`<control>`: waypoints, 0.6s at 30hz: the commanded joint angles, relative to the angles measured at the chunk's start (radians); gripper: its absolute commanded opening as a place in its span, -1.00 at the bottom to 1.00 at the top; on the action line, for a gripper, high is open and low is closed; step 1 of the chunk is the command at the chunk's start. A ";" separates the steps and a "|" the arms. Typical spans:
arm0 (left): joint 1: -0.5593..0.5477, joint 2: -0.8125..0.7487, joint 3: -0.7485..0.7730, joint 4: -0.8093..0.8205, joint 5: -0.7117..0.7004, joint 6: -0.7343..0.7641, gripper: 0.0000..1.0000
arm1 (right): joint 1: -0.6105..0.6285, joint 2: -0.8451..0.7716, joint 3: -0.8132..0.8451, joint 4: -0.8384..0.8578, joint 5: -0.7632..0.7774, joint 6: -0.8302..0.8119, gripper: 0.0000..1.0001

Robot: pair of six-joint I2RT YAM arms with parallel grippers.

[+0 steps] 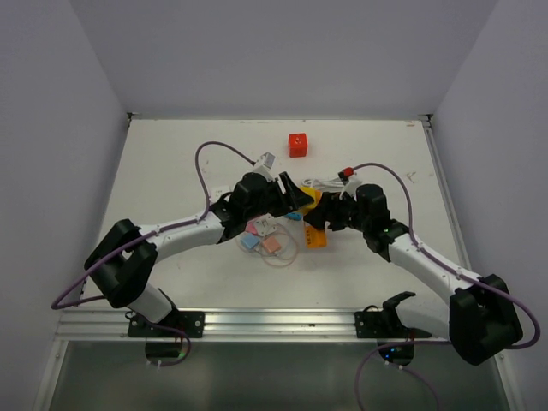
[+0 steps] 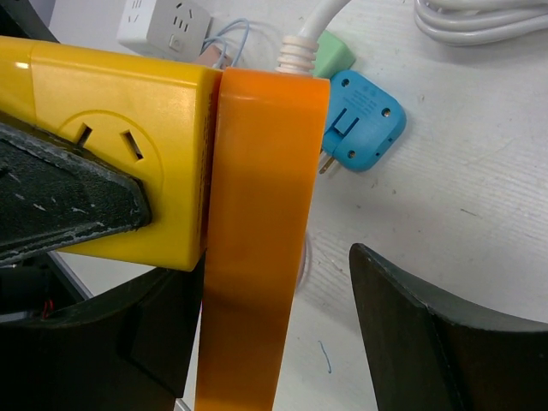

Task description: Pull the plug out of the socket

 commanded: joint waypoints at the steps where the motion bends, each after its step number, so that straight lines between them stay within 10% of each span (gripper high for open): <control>1: -0.008 -0.063 0.005 0.175 -0.021 0.000 -1.00 | 0.014 0.021 0.046 0.057 -0.026 0.031 0.41; 8: -0.023 -0.083 -0.018 0.218 -0.045 0.007 -1.00 | 0.021 0.050 0.038 0.091 0.010 0.042 0.25; 15: -0.025 -0.125 -0.041 0.218 -0.054 0.009 -1.00 | 0.021 0.071 0.021 0.074 0.091 0.027 -1.00; 18: -0.025 -0.137 -0.044 0.206 -0.061 0.018 -1.00 | 0.021 0.064 0.023 0.039 0.160 -0.008 -1.00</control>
